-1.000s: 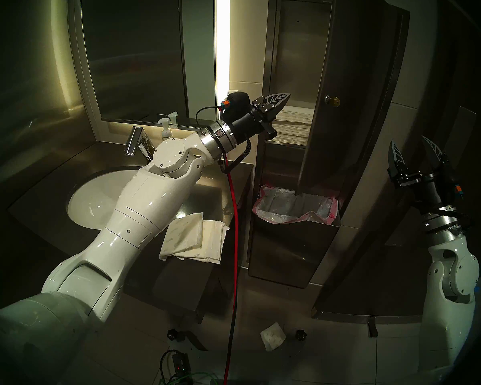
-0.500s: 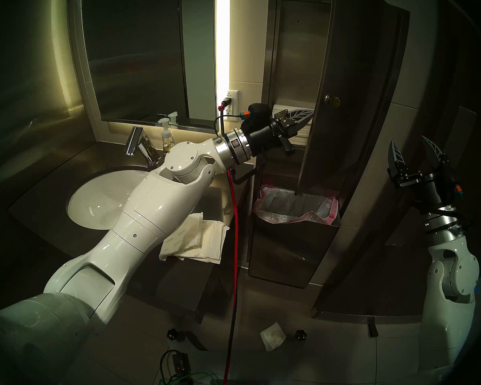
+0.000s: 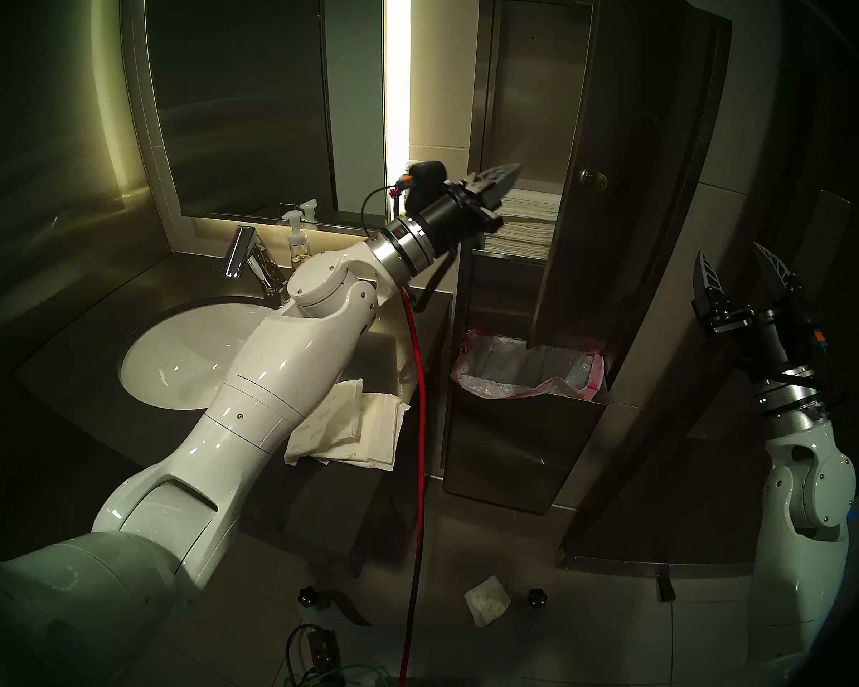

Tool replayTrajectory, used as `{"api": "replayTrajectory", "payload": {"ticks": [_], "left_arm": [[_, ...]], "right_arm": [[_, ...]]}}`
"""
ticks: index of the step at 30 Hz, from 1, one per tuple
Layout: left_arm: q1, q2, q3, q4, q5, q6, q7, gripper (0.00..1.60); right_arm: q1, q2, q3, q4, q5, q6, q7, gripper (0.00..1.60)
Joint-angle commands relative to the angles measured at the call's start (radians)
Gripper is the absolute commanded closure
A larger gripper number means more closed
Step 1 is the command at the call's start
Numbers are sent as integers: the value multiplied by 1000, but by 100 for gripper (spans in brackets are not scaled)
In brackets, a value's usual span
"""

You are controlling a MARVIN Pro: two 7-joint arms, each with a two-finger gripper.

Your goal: Twist key and open towel dispenser

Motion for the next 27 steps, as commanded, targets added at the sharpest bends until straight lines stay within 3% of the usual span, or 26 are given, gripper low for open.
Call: {"api": "replayTrajectory", "payload": {"ticks": [1,5,16,27], "left_arm": [[0,-23,-12,-60,-69,53,-8,160],[5,-16,18,-86,-47,27,-62,160],[-38,-4,98,-76,139,-166,-186,160],[-23,-15,93,-84,153,-171,-166,160]], "right_arm": [[3,2,0,-11,-2,-1,-1,0],[3,2,0,-10,-2,-1,0,0],[3,2,0,-11,-2,-1,-1,0],[3,2,0,-11,-2,0,-1,0]]}}
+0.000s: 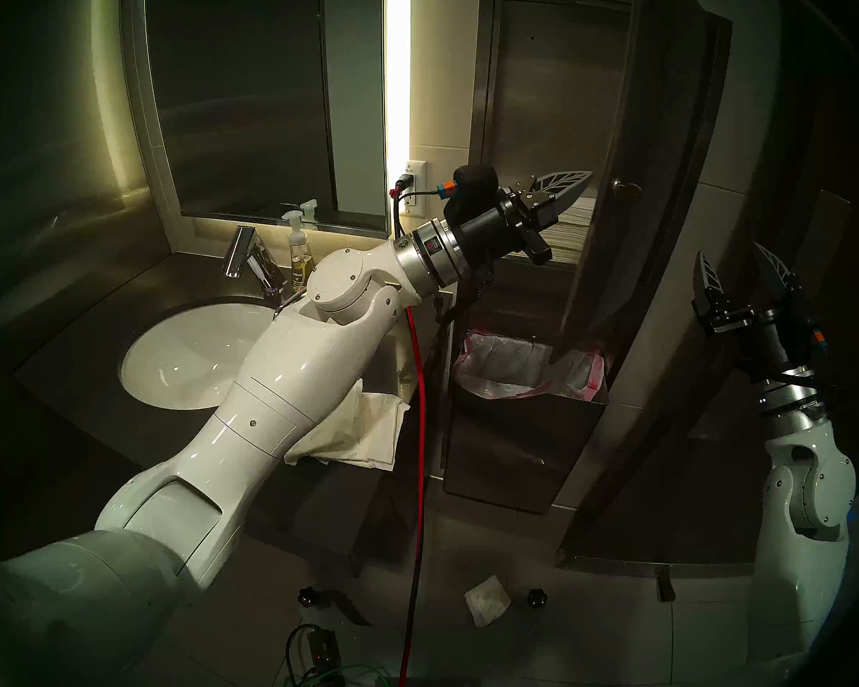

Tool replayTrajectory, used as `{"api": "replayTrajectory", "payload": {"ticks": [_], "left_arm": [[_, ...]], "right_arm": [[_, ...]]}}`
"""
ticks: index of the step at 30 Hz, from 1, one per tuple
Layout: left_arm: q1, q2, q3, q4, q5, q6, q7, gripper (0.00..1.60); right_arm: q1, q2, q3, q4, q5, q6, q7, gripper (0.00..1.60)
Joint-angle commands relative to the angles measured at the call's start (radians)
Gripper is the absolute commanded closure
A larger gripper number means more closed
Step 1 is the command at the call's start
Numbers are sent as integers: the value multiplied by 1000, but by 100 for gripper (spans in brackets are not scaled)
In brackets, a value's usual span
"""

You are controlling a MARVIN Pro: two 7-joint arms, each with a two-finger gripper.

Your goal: Twist key and open towel dispenser

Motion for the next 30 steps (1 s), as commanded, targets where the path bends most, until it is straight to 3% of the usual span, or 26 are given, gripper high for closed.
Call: {"api": "replayTrajectory", "payload": {"ticks": [1,9,11,22,27,30], "left_arm": [[-14,-15,-18,-7,-4,-6,20,160],[-9,-21,-10,-12,0,0,27,160],[-6,-17,1,-20,36,7,63,160],[6,-33,-20,-18,26,9,117,160],[19,-23,-15,-44,114,12,218,160],[48,-66,-65,-25,145,10,252,160]], "right_arm": [[3,2,0,-11,-2,0,-1,0],[3,2,0,-11,-2,0,-1,0],[3,2,0,-11,-2,0,-1,0],[3,2,0,-11,-2,0,-1,0],[3,2,0,-11,-2,-1,-1,0],[3,2,0,-11,-2,-1,-1,0]]}}
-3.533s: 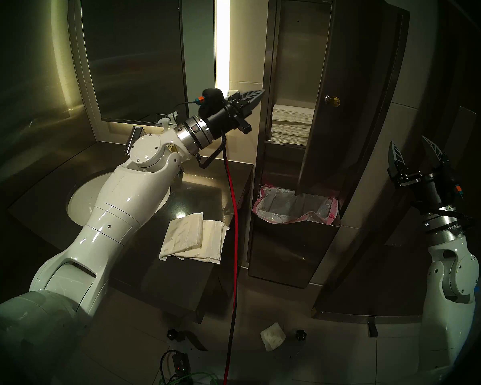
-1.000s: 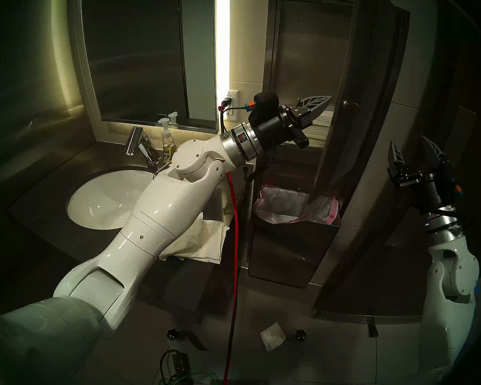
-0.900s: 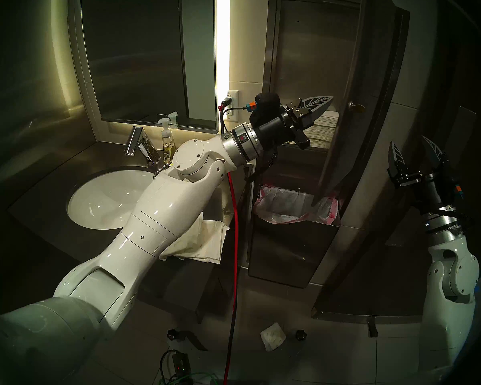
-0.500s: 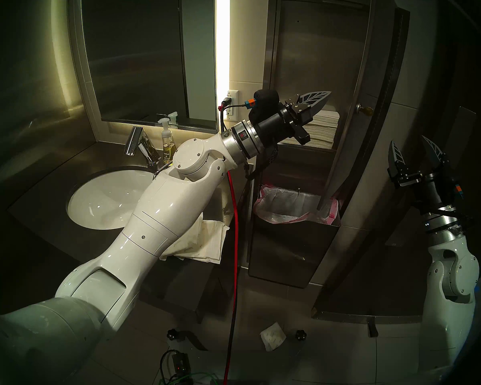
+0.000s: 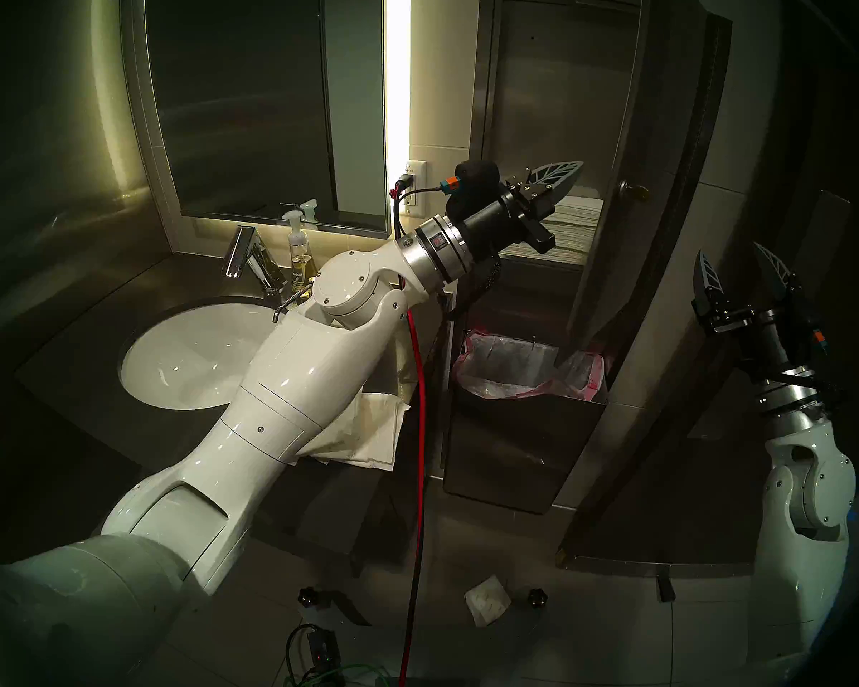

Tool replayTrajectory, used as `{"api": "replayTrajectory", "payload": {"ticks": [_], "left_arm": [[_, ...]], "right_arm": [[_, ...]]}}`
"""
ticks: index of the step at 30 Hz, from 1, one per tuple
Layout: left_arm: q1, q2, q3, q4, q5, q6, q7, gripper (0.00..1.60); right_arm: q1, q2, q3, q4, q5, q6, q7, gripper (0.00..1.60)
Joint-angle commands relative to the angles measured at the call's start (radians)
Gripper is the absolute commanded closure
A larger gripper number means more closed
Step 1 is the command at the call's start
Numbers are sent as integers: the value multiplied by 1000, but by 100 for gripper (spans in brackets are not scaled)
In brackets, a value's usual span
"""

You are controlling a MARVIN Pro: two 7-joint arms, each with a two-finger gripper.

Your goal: Twist key and open towel dispenser

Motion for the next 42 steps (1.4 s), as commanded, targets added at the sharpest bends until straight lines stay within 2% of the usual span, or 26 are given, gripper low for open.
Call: {"api": "replayTrajectory", "payload": {"ticks": [1,5,9,17,26,29,30,42], "left_arm": [[35,-62,-82,12,60,2,117,160],[32,-54,-115,32,89,-27,202,160],[35,-34,-175,39,106,-49,271,160],[77,8,-256,0,153,-86,392,160],[165,42,-265,-99,146,-62,405,160],[170,36,-290,-113,120,-22,435,160],[171,36,-291,-115,120,-20,436,102],[173,39,-290,-122,115,-8,445,102]], "right_arm": [[3,2,0,-10,-1,-1,0,0],[3,2,0,-10,-1,-1,0,0],[3,2,0,-9,-1,-2,0,0],[3,2,0,-10,-1,-1,0,0],[3,2,0,-11,-2,-1,-1,0],[3,2,0,-11,-2,-1,-1,0],[3,2,0,-11,-2,-1,-1,0],[3,2,0,-11,-2,-1,-1,0]]}}
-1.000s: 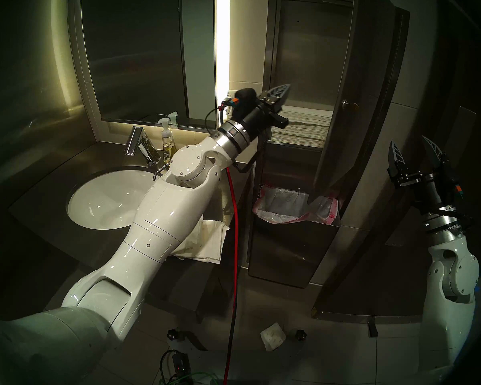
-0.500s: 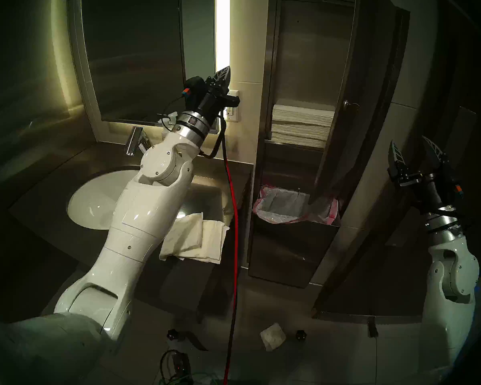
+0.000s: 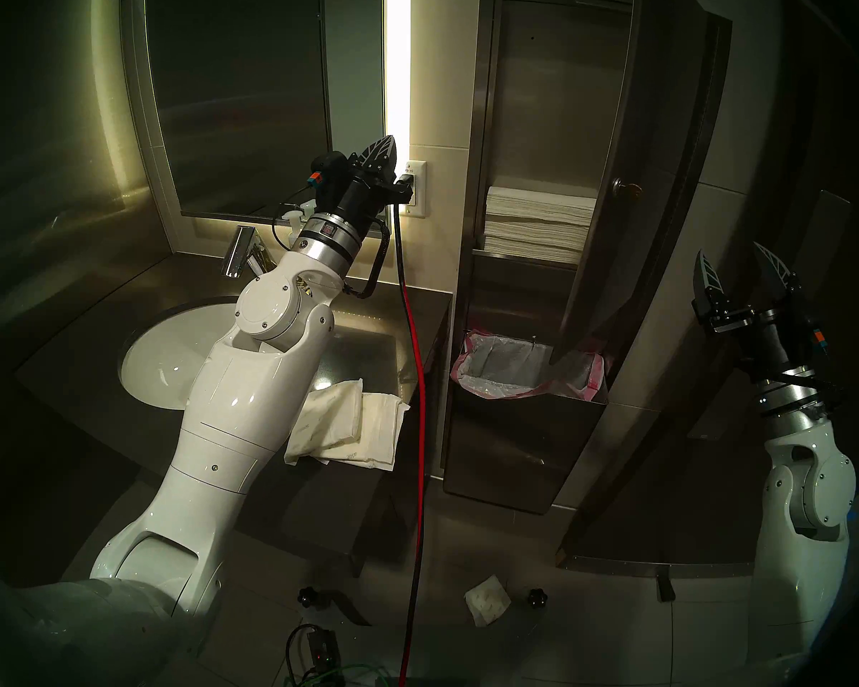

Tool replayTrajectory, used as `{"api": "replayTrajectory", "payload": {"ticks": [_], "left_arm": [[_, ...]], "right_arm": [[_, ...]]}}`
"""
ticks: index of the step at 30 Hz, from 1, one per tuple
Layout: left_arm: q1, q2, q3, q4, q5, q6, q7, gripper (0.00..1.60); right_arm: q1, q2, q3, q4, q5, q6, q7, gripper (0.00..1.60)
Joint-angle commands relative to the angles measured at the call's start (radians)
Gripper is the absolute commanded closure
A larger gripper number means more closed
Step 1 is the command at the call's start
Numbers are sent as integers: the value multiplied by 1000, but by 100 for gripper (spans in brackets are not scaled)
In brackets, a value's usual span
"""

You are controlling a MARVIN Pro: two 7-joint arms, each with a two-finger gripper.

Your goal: Twist key and open towel dispenser

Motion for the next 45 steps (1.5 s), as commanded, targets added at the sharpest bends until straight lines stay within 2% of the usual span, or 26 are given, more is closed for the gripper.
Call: {"api": "replayTrajectory", "payload": {"ticks": [1,20,21,22,23,24,25,45], "left_arm": [[-16,-4,-3,-19,-3,-9,-5,102],[-16,-3,-2,-19,-5,-10,-5,102],[-7,-27,-17,-15,-25,-38,9,0],[-8,-18,-19,-19,-30,-19,5,0],[-16,8,-8,-30,0,30,18,0],[-16,8,-8,-30,0,30,18,0],[-22,16,-4,-36,6,79,37,0],[-23,14,-5,-43,10,104,45,0]], "right_arm": [[3,2,-1,-11,-2,0,-1,0],[3,2,-1,-11,-2,0,-1,0],[3,2,-1,-11,-2,0,-1,0],[3,2,-1,-11,-2,0,-1,0],[3,2,-1,-11,-2,0,-1,0],[3,2,-1,-11,-2,0,-1,0],[3,2,-1,-11,-2,0,-1,0],[3,2,-1,-11,-2,0,-1,0]]}}
